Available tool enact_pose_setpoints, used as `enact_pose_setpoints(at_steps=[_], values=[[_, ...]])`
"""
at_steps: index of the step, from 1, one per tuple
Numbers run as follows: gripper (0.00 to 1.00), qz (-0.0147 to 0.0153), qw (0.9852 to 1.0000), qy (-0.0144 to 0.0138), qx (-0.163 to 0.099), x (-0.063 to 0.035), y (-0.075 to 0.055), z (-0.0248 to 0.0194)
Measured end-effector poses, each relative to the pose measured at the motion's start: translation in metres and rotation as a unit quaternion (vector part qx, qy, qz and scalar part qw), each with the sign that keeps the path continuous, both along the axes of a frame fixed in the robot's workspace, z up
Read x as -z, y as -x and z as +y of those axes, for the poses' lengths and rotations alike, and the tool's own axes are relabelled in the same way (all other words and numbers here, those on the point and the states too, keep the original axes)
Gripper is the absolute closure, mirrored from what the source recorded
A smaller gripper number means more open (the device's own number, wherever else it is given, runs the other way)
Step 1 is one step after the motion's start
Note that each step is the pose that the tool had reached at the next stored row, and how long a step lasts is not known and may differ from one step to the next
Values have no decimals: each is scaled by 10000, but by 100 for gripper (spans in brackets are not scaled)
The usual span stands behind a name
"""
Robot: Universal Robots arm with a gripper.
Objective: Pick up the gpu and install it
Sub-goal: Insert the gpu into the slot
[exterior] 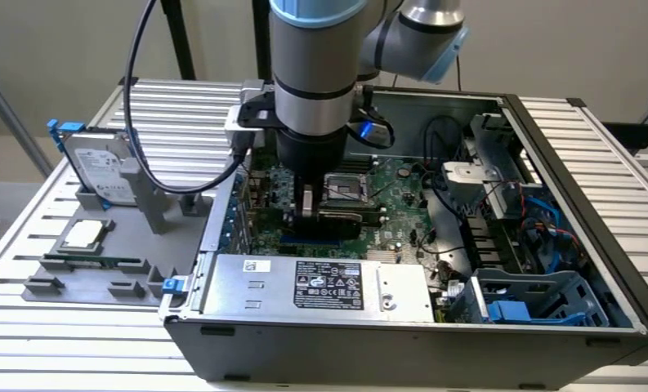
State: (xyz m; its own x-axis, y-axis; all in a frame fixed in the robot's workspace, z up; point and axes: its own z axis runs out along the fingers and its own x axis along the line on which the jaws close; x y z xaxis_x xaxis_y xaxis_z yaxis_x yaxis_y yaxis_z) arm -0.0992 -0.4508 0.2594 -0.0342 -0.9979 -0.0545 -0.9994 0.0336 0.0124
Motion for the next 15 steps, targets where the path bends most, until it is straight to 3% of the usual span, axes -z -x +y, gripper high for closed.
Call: enact_pose_setpoints(at_steps=[15], values=[[100, 10, 10000, 7, 61, 48, 0, 0]])
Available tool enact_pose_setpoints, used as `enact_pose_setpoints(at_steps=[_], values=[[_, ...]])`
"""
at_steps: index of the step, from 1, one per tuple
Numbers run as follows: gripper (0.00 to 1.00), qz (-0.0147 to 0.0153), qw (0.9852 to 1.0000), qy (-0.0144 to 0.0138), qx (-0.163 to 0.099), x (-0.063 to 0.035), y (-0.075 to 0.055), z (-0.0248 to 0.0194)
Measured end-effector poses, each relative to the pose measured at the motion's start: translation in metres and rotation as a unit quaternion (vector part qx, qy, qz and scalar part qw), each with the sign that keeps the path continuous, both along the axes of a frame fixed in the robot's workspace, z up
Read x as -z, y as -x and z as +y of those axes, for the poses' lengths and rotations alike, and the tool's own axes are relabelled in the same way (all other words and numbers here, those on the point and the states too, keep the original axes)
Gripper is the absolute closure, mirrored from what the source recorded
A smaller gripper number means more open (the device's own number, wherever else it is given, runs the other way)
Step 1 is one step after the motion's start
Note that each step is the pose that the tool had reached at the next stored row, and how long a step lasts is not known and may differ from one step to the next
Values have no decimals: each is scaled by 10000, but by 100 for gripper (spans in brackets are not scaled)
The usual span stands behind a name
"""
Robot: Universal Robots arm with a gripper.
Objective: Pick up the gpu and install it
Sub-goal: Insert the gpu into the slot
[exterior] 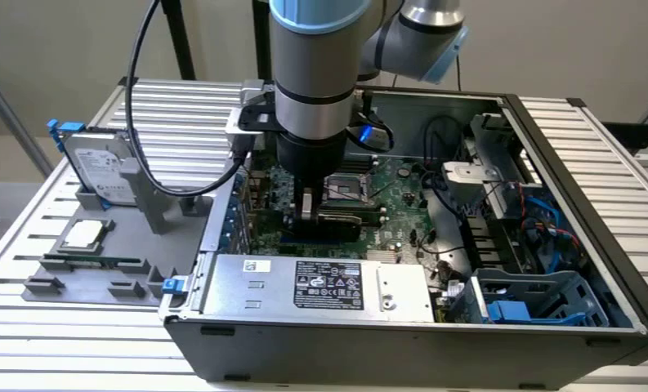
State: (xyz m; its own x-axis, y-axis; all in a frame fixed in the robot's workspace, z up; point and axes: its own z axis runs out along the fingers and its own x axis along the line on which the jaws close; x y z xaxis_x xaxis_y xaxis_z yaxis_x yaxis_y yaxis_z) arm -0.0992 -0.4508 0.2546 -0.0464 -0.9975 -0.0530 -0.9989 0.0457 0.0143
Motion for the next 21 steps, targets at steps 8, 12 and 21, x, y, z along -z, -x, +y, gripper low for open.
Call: enact_pose_setpoints(at_steps=[8, 12, 21], values=[[100, 19, 10000, 0, 17, 8, -2, 0], [100, 28, 10000, 0, 25, 10, -7, 5], [100, 40, 10000, 0, 33, 13, -17, 13]])
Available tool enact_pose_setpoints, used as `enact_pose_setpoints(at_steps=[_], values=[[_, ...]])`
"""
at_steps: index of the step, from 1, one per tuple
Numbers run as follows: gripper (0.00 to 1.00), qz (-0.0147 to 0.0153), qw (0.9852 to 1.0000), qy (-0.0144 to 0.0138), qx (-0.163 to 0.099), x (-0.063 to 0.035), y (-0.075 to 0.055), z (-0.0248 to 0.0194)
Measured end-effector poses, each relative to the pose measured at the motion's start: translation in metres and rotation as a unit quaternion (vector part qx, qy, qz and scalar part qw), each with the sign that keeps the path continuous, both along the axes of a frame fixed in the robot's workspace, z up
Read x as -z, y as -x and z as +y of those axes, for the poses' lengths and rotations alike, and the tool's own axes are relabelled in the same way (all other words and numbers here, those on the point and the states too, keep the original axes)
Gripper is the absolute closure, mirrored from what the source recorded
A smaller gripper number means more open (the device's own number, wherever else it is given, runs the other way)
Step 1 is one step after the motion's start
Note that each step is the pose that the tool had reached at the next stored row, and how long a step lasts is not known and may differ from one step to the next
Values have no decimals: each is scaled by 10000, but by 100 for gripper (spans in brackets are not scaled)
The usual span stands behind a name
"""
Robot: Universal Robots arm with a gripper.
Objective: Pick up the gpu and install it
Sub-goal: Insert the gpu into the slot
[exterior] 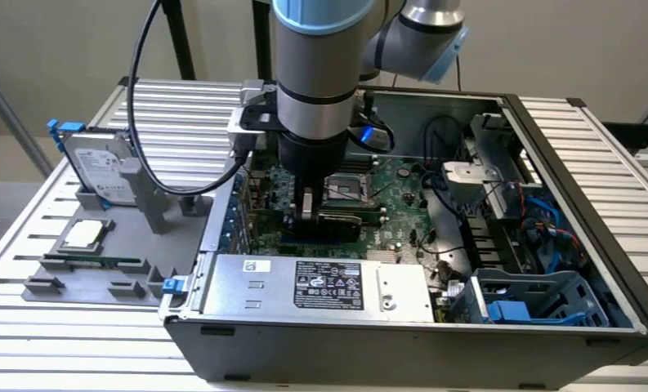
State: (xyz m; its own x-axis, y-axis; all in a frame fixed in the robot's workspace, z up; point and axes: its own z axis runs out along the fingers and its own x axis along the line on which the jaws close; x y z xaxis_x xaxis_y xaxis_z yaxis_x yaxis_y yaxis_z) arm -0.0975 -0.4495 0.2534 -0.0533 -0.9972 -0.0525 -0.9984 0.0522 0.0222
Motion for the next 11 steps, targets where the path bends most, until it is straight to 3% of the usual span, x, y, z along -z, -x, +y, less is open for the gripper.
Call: enact_pose_setpoints(at_steps=[11], values=[[100, 0, 10000, -3, 27, 18, -1, 3]])
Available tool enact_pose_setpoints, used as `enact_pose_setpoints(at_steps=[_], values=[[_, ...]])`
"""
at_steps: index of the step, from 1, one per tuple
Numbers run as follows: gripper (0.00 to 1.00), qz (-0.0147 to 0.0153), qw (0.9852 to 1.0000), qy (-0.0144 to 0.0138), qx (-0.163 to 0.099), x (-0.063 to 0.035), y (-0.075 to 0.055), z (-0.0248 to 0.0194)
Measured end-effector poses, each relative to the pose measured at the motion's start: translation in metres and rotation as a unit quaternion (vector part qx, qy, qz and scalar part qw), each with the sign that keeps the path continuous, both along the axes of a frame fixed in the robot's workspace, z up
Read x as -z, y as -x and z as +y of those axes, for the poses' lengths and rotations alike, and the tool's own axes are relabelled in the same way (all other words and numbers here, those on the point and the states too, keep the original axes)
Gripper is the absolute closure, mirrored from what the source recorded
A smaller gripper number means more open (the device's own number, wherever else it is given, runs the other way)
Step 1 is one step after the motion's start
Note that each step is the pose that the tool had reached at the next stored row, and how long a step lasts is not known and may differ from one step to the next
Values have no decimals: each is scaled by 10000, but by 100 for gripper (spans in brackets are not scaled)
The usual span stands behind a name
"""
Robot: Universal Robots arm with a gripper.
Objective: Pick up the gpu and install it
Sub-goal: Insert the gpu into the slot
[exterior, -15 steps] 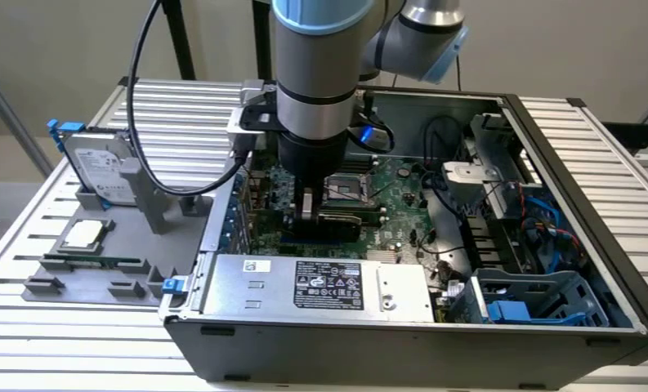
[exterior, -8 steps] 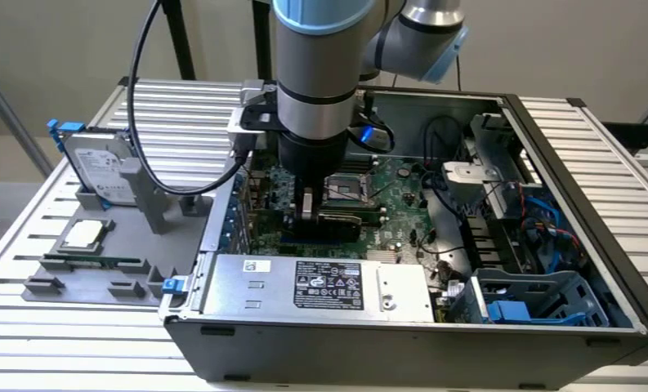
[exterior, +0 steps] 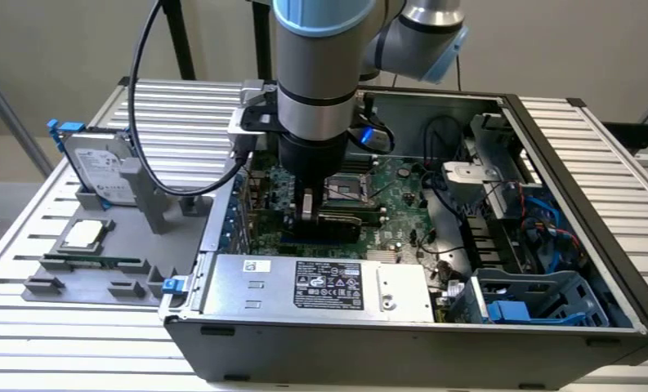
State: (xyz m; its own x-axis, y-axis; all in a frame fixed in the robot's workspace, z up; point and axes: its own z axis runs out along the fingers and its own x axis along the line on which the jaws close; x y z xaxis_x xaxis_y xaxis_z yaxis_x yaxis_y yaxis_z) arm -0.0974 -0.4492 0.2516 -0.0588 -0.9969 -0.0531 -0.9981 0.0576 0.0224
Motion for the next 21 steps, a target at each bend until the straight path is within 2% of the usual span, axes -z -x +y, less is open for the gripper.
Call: enact_pose_setpoints(at_steps=[8, 12, 19, 20, 21], values=[[100, -1, 10000, 2, 5, 0, 18, -1], [100, -29, 10000, 19, 5, 1, 38, -3], [100, -33, 10000, 24, 10, 10, 42, -1], [100, -19, 10000, 16, 8, 11, 44, 1], [100, -19, 10000, 15, 7, 10, 44, 1]])
